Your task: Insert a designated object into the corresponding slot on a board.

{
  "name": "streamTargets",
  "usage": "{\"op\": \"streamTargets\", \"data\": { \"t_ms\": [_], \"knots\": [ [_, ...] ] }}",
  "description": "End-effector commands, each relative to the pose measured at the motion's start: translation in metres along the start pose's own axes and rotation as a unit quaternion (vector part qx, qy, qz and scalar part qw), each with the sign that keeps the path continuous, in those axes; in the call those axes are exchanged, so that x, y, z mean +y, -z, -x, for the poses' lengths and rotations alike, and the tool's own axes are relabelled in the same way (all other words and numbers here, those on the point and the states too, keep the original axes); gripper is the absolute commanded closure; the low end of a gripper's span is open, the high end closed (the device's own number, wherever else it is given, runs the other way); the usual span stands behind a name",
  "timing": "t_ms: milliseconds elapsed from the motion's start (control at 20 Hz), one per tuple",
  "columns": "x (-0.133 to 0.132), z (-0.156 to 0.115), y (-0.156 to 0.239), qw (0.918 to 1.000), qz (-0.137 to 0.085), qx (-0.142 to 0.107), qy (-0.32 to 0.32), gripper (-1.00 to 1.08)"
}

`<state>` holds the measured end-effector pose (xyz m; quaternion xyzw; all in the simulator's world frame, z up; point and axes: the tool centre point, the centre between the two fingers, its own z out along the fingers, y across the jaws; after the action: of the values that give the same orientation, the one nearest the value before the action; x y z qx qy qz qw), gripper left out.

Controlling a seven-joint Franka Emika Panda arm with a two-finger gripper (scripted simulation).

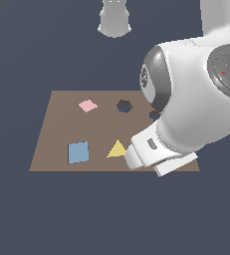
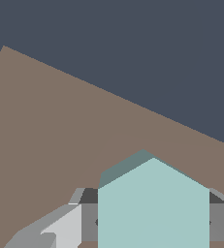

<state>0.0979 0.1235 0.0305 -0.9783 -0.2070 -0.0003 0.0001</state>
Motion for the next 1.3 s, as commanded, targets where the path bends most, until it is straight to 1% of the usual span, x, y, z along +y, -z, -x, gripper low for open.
{"op": "streamTargets", "data": {
  "t_ms": [0,400,600,800,1050,1250],
  "knots": [
    [0.000,0.000,0.000,1.0000,0.000,0.000,0.000,1.08],
    [-0.001,0.001,0.003,1.0000,0.000,-0.001,0.007,1.08],
    [-0.005,0.004,0.003,0.9996,0.000,-0.001,0.027,1.08],
    [-0.011,0.008,0.003,0.9981,0.000,-0.001,0.062,1.08],
    [-0.022,0.018,0.004,0.9923,0.000,-0.001,0.124,1.08],
    [-0.032,0.029,0.004,0.9823,0.000,0.000,0.187,1.08]
  ]
}}
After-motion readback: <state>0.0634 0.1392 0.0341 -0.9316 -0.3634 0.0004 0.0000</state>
